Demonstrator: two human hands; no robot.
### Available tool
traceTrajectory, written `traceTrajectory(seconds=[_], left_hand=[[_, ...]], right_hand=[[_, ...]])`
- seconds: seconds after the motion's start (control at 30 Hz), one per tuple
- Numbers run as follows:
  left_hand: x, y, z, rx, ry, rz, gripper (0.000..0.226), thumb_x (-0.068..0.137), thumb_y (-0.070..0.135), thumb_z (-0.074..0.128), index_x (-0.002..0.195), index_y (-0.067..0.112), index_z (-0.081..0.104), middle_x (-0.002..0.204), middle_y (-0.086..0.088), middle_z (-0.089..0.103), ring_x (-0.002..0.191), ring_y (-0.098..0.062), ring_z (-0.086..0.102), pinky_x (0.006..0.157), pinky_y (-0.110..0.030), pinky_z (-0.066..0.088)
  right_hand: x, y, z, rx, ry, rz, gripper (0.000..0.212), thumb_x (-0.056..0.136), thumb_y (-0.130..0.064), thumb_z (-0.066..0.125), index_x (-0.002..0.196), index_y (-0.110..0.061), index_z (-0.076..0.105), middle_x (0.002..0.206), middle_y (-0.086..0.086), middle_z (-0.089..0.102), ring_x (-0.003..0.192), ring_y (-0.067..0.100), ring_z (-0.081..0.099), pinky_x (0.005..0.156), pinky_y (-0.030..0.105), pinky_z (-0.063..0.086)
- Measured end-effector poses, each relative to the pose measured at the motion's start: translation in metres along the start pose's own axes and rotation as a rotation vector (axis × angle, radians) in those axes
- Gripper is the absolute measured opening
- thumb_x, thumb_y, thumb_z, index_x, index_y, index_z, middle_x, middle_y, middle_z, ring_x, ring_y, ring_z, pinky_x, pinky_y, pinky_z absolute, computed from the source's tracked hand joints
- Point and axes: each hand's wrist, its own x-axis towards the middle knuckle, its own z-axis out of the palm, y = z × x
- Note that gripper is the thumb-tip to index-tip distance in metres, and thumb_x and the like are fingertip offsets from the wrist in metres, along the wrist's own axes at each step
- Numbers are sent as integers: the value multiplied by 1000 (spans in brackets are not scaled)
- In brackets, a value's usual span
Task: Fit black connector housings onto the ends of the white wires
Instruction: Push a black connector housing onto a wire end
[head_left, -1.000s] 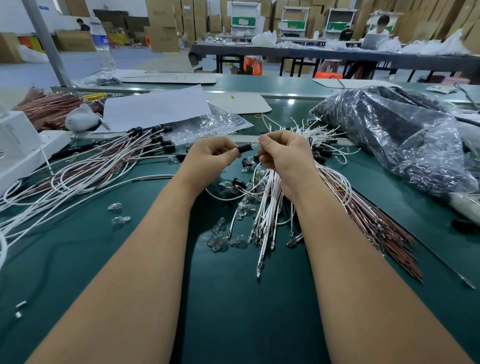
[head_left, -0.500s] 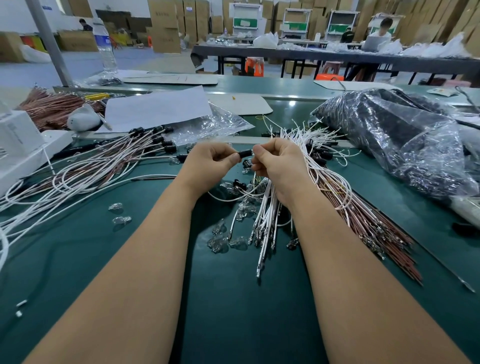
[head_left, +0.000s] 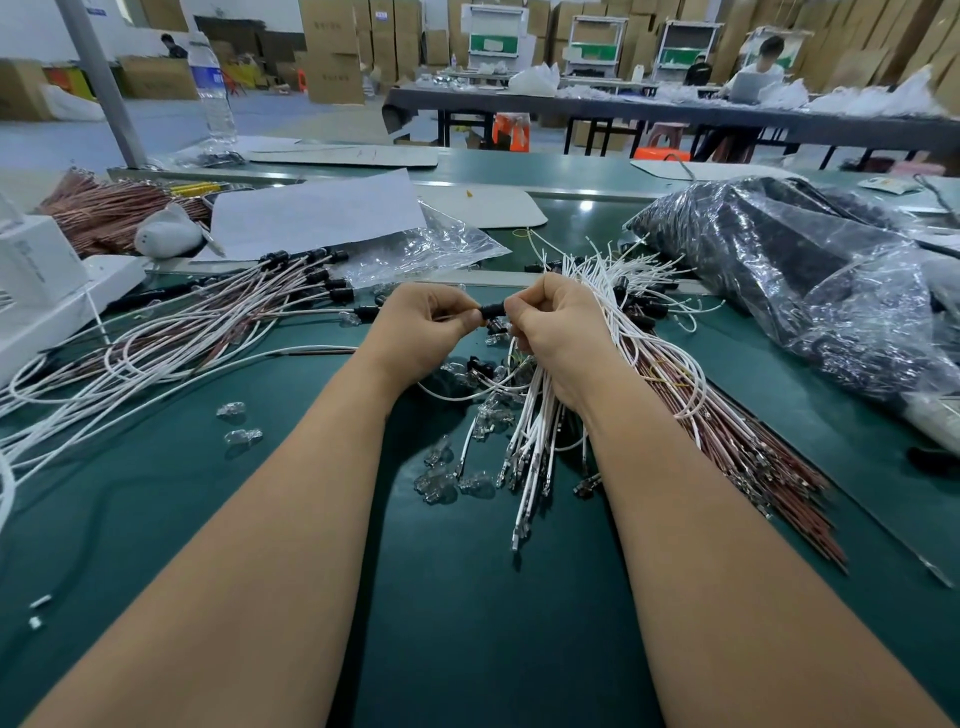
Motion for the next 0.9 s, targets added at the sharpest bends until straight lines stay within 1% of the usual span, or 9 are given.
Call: traceTrajectory(seconds=[0.13,0.23,0.33,0.47,0.57,0.67,0.73,0.8,0.9], left_hand=[[-2,1,1,-40,0,-5,13,93,11,62,89,4,71,58,-4,41,44,-4,29,45,-14,25],[-3,1,1,-53,1,-7,14,93,15,62,90,5,72,66,-9,46,50,-8,32,47,-14,27],[-1,1,0,-45,1,-12,15,91,19,65,87,5,72,67,-10,51,55,-11,37,49,-14,31],[-1,2,-1,-54,-11,10,14,89,19,69,81,6,70,65,-11,50,55,-13,37,51,-19,33],[-3,2,-3,-74,-23,32,11,88,18,69,79,11,70,62,-9,45,54,-12,36,54,-25,38],[-2,1,-6,-95,-40,16,14,87,19,70,84,5,71,62,-8,45,59,-17,39,58,-37,48],[-2,1,-8,-102,-61,-5,19,87,21,70,86,2,72,60,-5,45,59,-17,39,59,-33,46],[-1,1,-10,-104,-67,-14,19,86,21,71,85,1,72,60,-4,44,58,-17,37,58,-27,39],[0,0,-9,-102,-54,-16,17,86,19,71,84,2,72,57,-3,42,57,-16,33,57,-27,32]], right_hand=[[4,3,2,-6,49,38,16,93,-9,57,78,-14,55,73,5,53,61,14,46,57,28,39],[5,4,4,7,92,53,15,94,-12,58,79,-16,56,79,5,57,71,17,52,65,32,45],[5,4,4,15,95,29,16,94,-11,58,79,-17,56,77,3,56,68,16,52,62,28,45],[5,4,1,-109,58,-23,16,95,-11,57,80,-17,55,71,-1,53,60,11,48,56,24,39],[6,4,-2,9,-1,23,18,95,-6,54,78,-14,54,65,1,49,56,12,41,56,27,35],[5,3,-4,69,-20,31,19,95,-4,54,78,-12,55,64,0,48,56,10,41,57,25,35],[3,3,-4,49,-35,11,17,94,-4,56,79,-12,55,65,0,48,56,10,41,57,24,36],[2,3,-3,46,-50,6,16,95,-5,56,80,-11,55,65,1,48,56,10,42,57,24,37],[1,3,-1,68,-33,19,19,95,-5,55,78,-12,54,66,2,48,56,11,42,57,26,37]])
